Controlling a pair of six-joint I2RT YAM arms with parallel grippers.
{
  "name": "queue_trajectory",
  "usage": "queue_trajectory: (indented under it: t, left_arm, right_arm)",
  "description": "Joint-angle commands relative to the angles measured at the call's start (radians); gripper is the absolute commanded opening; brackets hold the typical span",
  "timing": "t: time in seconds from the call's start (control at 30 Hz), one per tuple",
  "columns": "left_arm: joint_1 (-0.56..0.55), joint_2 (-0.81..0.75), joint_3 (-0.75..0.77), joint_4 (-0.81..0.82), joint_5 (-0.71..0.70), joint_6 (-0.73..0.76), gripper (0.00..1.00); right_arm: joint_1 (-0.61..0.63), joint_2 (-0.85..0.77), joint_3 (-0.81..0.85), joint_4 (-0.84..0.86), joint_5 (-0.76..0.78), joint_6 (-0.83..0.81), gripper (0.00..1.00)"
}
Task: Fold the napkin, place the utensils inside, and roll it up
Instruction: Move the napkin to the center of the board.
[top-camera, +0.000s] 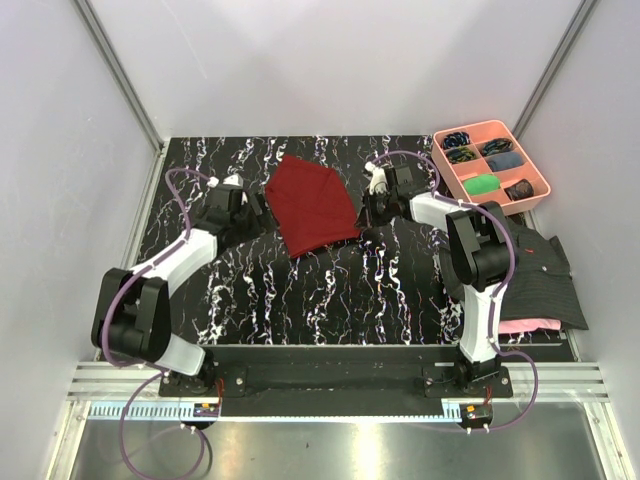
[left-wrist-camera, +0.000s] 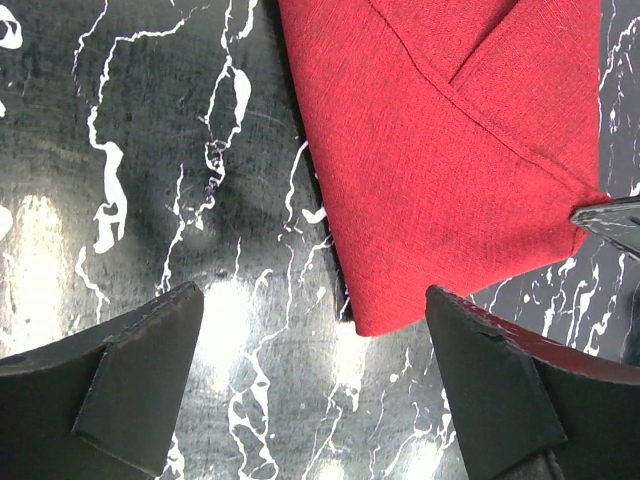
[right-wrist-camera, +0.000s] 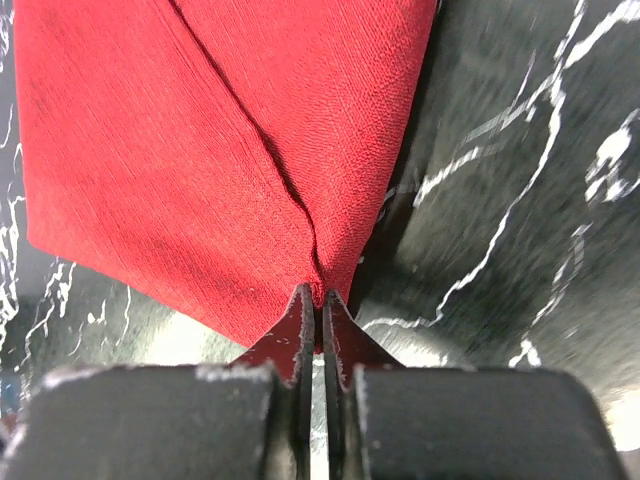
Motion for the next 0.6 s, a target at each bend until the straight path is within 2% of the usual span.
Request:
queue_trajectory:
  t: [0.0, 0.23, 0.43, 0.57]
  left_arm:
    - [0.005, -0.056, -0.027, 0.029, 0.017, 0.014, 0.96]
    - [0.005, -0.097, -0.119, 0.08, 0.072, -0.012, 0.96]
    - [0.005, -0.145, -0.237, 0.163, 0.157, -0.035, 0.95]
    - [0.005, -0.178, -0.335, 0.264, 0.235, -0.053, 0.89]
  right_arm:
    - [-0.005, -0.069, -0.059, -0.039, -0.056, 0.068, 0.0]
    - [0.011, -0.183, -0.226, -0.068, -0.029, 0.182, 0.0]
    - [0.074, -0.382, -0.426, -0.088, 0.051, 0.347, 0.0]
    - [0.137, -0.505, -0.576, -0.09, 0.109, 0.484, 0.0]
